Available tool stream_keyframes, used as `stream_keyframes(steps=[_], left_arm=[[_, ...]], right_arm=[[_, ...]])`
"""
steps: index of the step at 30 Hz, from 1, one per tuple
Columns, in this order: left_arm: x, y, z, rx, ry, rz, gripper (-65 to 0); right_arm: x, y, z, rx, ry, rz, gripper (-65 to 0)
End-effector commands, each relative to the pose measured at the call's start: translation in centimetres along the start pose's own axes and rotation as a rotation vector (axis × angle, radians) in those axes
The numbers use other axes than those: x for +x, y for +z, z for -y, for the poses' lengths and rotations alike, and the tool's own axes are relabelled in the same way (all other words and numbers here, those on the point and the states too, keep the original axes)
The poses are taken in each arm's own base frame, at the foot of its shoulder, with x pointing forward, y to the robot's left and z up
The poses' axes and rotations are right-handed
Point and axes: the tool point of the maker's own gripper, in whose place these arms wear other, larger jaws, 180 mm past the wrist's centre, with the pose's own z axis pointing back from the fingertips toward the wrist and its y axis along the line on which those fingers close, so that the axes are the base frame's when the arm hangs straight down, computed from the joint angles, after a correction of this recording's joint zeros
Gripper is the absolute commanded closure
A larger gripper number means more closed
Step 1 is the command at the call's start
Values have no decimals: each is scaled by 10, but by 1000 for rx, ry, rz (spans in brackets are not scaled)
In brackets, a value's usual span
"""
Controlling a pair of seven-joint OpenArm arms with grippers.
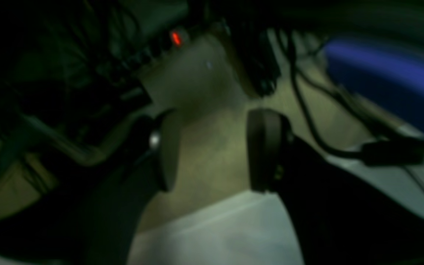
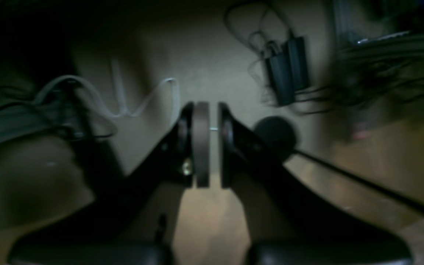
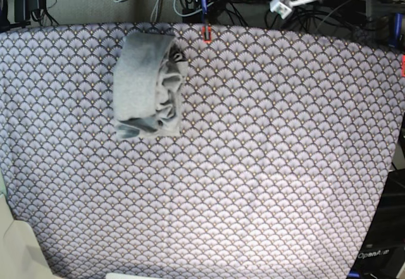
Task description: Fold the T-shirt properly
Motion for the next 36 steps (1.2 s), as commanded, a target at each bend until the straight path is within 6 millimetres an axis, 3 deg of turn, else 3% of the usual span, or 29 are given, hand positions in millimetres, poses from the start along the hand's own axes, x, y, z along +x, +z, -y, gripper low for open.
stream_keyframes(steps=[1, 7, 13, 18, 24, 30, 33, 36], left_arm=[[-6, -5, 7, -18, 10, 0, -288], [-22, -37, 22, -43, 35, -30, -288], [-33, -68, 41, -99, 85, -47, -288], [-45, -91, 50, -151, 154, -56, -288], [-53, -109, 59, -197, 219, -51, -288], [-57, -119, 33, -145, 369, -8, -288], [-57, -124, 31, -152, 417, 6, -288], [-56, -129, 28, -155, 454, 36, -288]], right_arm=[[4, -1, 9, -12, 4, 23, -24], [-10, -23, 13, -13, -51, -2, -24], [-25, -39, 5, 15, -80, -49, -24], [-42, -48, -10, 74, -71, -120, -24], [-49, -58, -29, 141, -90, -142, -24], [-60, -67, -53, 229, -62, -216, -24], [-59, -72, -70, 270, -71, -230, -24], [-61, -72, -71, 279, -58, -241, -24]])
